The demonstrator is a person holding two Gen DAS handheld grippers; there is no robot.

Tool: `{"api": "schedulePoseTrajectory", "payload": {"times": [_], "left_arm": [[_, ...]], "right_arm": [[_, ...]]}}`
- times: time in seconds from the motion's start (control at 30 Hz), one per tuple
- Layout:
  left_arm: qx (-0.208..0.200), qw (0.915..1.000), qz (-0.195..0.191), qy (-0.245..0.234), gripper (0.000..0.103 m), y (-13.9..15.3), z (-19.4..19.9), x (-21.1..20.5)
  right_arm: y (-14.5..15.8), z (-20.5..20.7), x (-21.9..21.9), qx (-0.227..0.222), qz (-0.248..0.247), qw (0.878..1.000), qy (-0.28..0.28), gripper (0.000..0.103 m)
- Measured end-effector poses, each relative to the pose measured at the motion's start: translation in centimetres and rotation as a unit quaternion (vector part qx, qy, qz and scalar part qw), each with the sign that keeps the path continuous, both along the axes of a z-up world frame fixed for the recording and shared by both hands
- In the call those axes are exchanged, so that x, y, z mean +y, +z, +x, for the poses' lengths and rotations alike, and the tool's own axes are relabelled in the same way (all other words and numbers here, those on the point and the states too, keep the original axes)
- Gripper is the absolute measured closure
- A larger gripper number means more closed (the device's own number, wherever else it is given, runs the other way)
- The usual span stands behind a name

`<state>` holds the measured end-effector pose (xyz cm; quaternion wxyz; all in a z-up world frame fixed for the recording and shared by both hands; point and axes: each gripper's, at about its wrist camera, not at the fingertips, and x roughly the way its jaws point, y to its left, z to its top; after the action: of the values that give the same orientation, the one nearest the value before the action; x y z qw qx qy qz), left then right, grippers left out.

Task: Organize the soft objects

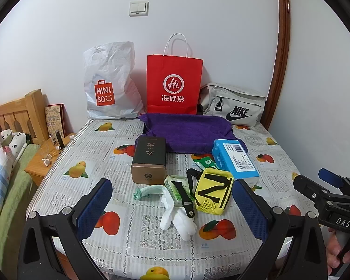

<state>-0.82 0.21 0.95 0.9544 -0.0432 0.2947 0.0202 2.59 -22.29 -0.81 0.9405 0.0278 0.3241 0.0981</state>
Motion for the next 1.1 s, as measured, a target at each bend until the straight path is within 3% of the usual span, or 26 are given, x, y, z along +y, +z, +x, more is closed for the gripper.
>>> {"api": "schedulePoseTrajectory", "payload": {"times": [1.1], "left_arm": [[0.001, 1.0, 0.001, 0.002, 0.0, 0.11, -0.48, 0.44]], "right_arm": [[0.47, -0.18, 0.19, -0.005, 0.001, 1.0, 0.005, 0.0]]}}
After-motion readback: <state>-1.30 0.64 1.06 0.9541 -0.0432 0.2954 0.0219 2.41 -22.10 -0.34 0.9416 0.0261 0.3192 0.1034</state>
